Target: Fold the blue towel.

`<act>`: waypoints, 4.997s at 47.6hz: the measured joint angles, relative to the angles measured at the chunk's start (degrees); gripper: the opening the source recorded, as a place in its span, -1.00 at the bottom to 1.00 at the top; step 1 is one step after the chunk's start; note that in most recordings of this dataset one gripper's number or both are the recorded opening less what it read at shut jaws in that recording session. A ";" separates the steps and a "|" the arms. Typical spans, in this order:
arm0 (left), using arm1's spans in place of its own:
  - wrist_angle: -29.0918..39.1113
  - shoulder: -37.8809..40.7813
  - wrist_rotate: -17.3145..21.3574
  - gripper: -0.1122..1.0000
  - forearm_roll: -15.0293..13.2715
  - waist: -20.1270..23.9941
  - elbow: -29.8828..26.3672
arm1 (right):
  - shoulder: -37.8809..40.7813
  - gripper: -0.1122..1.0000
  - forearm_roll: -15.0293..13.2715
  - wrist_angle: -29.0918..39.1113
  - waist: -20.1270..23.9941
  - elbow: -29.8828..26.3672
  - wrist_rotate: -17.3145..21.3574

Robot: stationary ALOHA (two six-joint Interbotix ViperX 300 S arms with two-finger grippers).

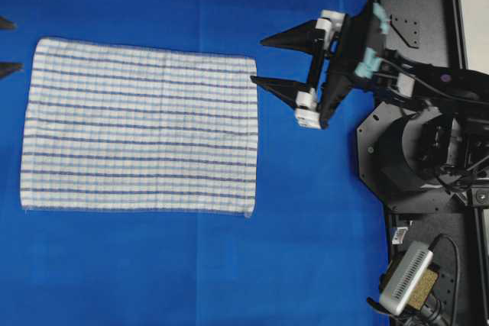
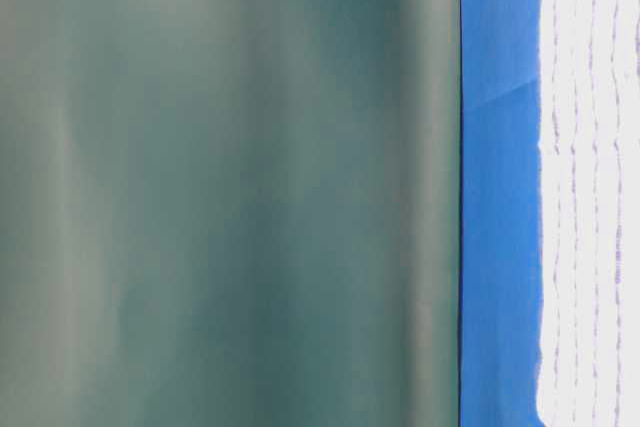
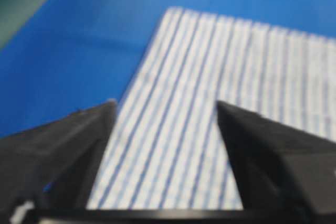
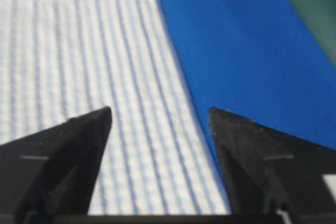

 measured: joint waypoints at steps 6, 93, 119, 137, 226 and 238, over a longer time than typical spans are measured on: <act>-1.49 5.01 0.00 0.47 -0.09 2.37 0.00 | 4.75 0.58 0.00 -0.09 -3.60 0.09 0.00; -11.69 39.46 0.35 -0.77 -0.09 12.74 -4.57 | 33.57 -0.49 1.14 -14.24 -9.93 -0.35 -0.18; -5.19 30.67 0.35 -0.77 0.00 9.40 -4.48 | 24.96 -0.49 1.05 -7.82 -8.35 -0.18 -0.18; 0.09 25.31 -1.58 -0.77 -0.44 -2.11 -3.87 | 17.40 -0.49 4.92 -0.26 0.18 2.20 2.64; 7.56 18.98 -18.02 0.46 -0.44 -24.43 -0.97 | 18.72 0.91 17.14 4.13 30.32 0.09 10.46; 8.53 16.96 -17.05 0.33 -0.18 -20.04 -1.41 | 15.21 0.83 14.85 4.13 26.89 0.62 9.23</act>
